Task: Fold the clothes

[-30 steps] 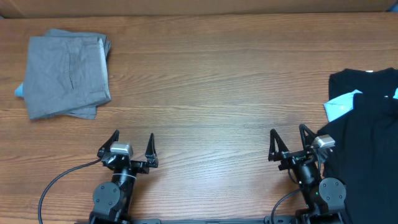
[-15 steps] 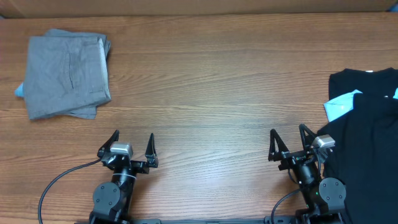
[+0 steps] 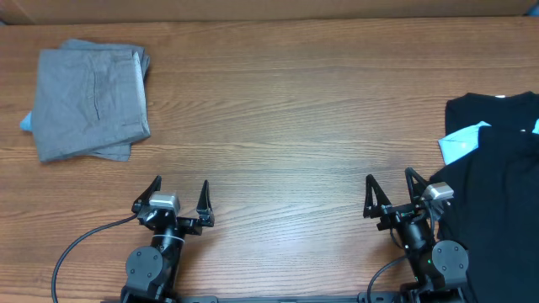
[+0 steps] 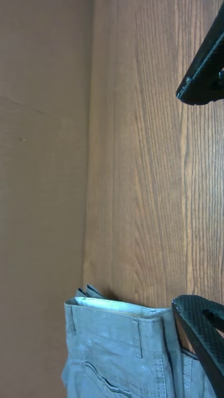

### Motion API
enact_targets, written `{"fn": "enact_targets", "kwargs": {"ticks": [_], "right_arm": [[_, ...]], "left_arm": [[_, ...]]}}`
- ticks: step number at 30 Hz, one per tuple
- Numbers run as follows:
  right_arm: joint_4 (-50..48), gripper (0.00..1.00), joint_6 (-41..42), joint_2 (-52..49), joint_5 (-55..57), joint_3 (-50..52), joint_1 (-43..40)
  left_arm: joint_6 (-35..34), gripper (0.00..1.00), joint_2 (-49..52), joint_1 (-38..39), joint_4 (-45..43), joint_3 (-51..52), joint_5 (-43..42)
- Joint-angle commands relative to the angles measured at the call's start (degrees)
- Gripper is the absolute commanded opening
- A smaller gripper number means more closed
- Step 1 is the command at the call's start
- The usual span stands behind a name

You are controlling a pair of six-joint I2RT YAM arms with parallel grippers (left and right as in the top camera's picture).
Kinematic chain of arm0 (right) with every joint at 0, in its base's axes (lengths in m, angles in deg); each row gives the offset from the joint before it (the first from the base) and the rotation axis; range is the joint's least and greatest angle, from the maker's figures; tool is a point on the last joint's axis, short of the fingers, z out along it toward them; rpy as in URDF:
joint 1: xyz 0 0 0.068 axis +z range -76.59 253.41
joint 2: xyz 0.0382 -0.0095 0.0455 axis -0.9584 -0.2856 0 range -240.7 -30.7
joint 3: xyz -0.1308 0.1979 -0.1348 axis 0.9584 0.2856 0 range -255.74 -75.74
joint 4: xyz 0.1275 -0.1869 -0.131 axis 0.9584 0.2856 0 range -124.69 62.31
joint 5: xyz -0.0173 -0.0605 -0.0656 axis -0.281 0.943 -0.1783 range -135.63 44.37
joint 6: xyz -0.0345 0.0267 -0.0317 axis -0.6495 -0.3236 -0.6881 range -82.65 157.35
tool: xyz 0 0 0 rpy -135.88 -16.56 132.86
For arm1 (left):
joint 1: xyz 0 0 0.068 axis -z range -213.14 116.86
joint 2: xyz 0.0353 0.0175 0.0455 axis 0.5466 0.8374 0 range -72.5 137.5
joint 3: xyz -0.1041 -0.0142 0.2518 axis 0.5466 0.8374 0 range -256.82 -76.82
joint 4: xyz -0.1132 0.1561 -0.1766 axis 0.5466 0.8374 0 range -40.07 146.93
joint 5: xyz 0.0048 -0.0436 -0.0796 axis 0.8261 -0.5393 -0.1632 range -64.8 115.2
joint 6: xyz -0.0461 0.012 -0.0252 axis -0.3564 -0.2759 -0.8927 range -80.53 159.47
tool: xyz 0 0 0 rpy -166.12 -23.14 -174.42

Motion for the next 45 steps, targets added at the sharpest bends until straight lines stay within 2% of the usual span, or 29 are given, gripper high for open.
{"fn": "enact_targets", "kwargs": {"ticks": [1,22,26,32,34,36,41,45], "right_arm": [[-0.24,1.0,-0.02,0.35,0.0,0.57,-0.2],[-0.24,1.0,-0.07,0.35,0.17,0.57,-0.2],[0.48,1.0,-0.22,0.35,6.21,0.57,-0.2],[0.28,1.0,-0.24,0.35,6.21,0.57,-0.2],[0.02,1.0,-0.02,0.35,6.05,0.57,-0.2],[0.07,1.0,0.0,0.35,5.31,0.57,-0.2],[-0.2,1.0,0.02,0.35,-0.98,0.57,-0.17],[-1.75,1.0,0.2,0.35,-5.99,0.44,-0.17]], "left_arm": [[0.7,1.0,-0.66,-0.35,-0.11,0.22,0.55],[0.7,1.0,-0.63,-0.35,-0.09,0.22,0.55],[0.7,1.0,-0.63,-0.35,-0.09,0.22,0.55],[0.7,1.0,-0.63,-0.35,-0.09,0.22,0.55],[1.09,1.0,-0.63,-0.35,-2.62,0.22,2.14],[0.7,1.0,-0.63,-0.33,-3.96,0.22,1.25],[0.5,1.0,-0.63,-0.28,0.13,0.22,-5.27],[-2.73,1.0,-0.63,-0.28,-1.62,0.17,-11.43]]}}
